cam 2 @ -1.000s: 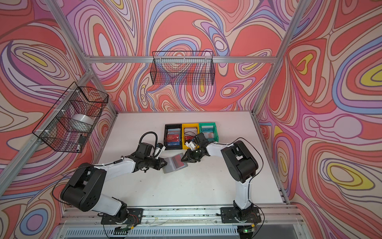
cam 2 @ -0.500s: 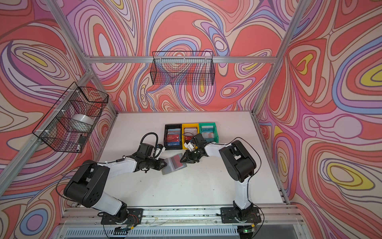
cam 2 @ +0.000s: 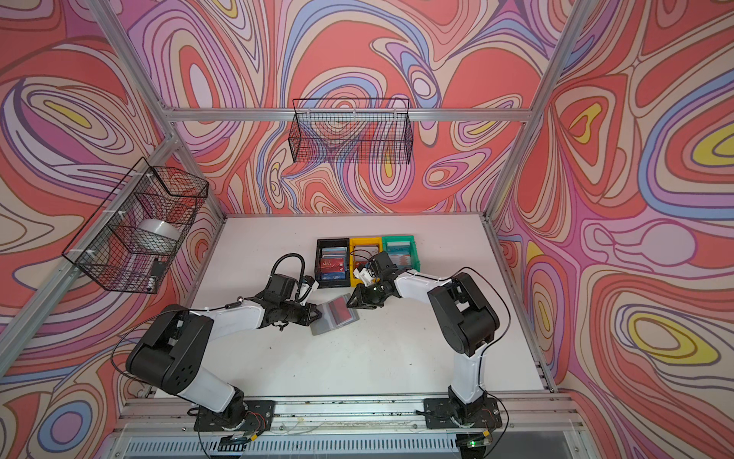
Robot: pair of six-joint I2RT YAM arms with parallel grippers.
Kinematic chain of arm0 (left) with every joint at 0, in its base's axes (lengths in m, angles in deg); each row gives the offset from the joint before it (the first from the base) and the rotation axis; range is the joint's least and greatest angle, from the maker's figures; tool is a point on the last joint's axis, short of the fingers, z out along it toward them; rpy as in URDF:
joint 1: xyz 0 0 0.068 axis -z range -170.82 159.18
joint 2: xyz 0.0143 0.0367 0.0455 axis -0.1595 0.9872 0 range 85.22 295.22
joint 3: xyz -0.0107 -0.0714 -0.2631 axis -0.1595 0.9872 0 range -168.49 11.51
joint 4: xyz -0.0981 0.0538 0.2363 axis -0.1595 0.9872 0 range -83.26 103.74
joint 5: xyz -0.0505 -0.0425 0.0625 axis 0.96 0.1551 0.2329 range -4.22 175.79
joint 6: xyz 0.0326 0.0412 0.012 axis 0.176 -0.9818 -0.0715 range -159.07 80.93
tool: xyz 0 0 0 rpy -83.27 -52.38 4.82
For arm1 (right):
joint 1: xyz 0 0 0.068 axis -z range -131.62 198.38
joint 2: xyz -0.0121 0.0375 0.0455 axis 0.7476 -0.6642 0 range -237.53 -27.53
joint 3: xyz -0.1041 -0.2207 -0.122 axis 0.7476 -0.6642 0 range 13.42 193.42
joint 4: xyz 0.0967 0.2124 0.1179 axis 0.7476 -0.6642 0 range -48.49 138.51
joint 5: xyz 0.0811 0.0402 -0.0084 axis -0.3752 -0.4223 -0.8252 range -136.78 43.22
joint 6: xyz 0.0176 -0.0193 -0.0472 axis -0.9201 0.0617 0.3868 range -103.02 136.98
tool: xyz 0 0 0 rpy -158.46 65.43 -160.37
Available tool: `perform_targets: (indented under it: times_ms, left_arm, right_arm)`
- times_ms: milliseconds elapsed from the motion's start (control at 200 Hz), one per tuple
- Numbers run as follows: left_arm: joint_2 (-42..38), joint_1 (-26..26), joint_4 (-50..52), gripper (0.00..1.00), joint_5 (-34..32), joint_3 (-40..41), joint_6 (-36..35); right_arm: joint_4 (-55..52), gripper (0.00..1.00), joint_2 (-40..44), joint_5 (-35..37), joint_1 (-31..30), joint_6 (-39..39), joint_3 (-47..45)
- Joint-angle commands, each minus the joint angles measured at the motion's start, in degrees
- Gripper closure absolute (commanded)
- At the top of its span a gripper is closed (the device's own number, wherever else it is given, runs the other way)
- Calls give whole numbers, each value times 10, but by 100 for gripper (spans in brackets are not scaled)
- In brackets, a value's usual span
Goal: Take the credit cards out of the card holder
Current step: Flip over the card slot in the card holder.
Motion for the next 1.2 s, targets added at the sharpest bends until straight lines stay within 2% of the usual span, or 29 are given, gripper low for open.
perform_targets:
  times_ms: [0, 721, 1192]
  left_arm:
    - [13, 2, 16, 100, -6, -8, 3]
    - [19, 8, 28, 100, -7, -15, -2]
    - [20, 9, 33, 100, -7, -17, -4]
  right_arm:
    - [10, 72, -18, -6, -7, 2, 8]
    - [26, 72, -35, -21, -17, -3, 12]
    - [52, 72, -13, -73, -28, -16, 18]
